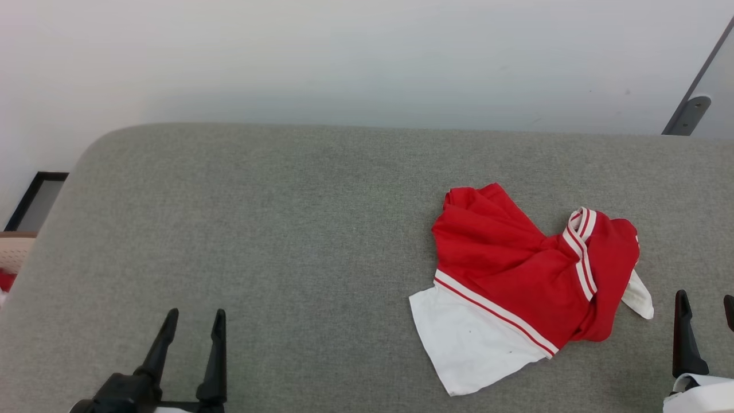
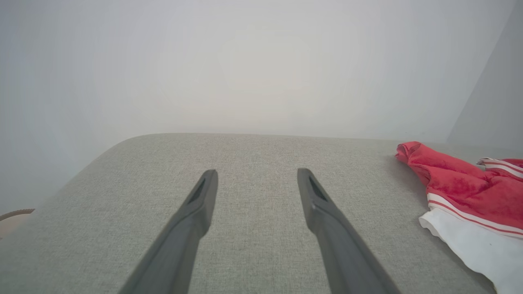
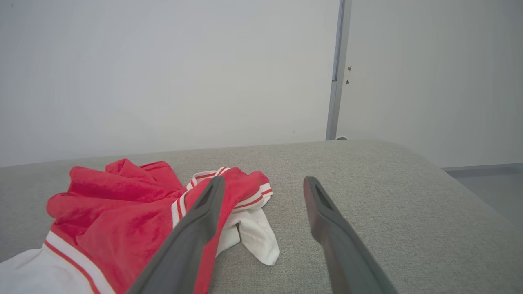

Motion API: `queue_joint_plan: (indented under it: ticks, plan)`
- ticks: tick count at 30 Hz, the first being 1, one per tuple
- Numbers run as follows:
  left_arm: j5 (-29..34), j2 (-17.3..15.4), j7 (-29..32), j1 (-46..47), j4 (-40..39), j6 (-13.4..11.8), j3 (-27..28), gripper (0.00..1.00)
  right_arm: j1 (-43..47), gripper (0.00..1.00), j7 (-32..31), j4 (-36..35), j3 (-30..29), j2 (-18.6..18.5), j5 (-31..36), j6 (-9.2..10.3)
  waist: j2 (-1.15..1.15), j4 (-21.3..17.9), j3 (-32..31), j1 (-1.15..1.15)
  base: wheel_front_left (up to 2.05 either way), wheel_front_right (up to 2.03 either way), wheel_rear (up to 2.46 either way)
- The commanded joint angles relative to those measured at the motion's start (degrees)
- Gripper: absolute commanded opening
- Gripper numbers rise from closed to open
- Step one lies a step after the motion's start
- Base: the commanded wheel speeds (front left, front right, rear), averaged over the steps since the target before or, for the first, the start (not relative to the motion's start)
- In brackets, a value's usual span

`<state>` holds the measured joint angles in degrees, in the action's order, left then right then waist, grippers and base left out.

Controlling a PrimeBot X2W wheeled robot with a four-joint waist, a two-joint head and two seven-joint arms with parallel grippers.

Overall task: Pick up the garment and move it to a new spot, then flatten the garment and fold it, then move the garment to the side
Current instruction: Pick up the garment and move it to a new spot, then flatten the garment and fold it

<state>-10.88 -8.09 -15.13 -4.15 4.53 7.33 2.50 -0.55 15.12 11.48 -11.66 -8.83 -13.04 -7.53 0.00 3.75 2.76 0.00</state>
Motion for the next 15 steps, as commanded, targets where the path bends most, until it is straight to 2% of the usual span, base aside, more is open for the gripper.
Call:
queue_joint_plan:
  ticks: [1,4,8,11,15]
  plan:
    - [0.21,-0.06,-0.01,-0.69,-0.19,0.17,-0.08,1.00,0.50,1.00,0.03,-0.06,0.19,-0.03,-0.08,0.08,0.00,-0.08,0.01,0.00,0.00,0.00,0.00]
    - [-0.12,0.15,-0.01,-0.77,-0.29,0.19,-0.36,1.00,0.29,1.00,0.03,0.11,0.38,-0.23,-0.03,0.08,0.00,-0.23,0.26,0.00,0.00,0.00,0.00]
    - [-0.49,0.60,-0.01,-0.63,-0.53,0.20,-0.62,1.00,-1.23,1.00,-1.49,0.92,2.48,-2.33,0.14,0.08,0.00,-0.49,1.20,0.00,0.00,0.00,0.00]
    - [-0.65,1.05,-0.01,-0.07,-0.69,0.19,-0.84,1.00,-2.62,1.00,-5.22,0.83,5.12,-5.99,-0.48,0.08,0.00,-0.50,2.34,0.00,0.00,0.00,0.00]
    - [-0.76,1.54,-0.01,1.04,-0.93,0.18,-1.06,1.00,-5.39,1.00,-13.31,-0.48,11.09,-13.60,-2.31,0.08,0.00,-0.37,4.71,0.00,0.00,0.00,0.00]
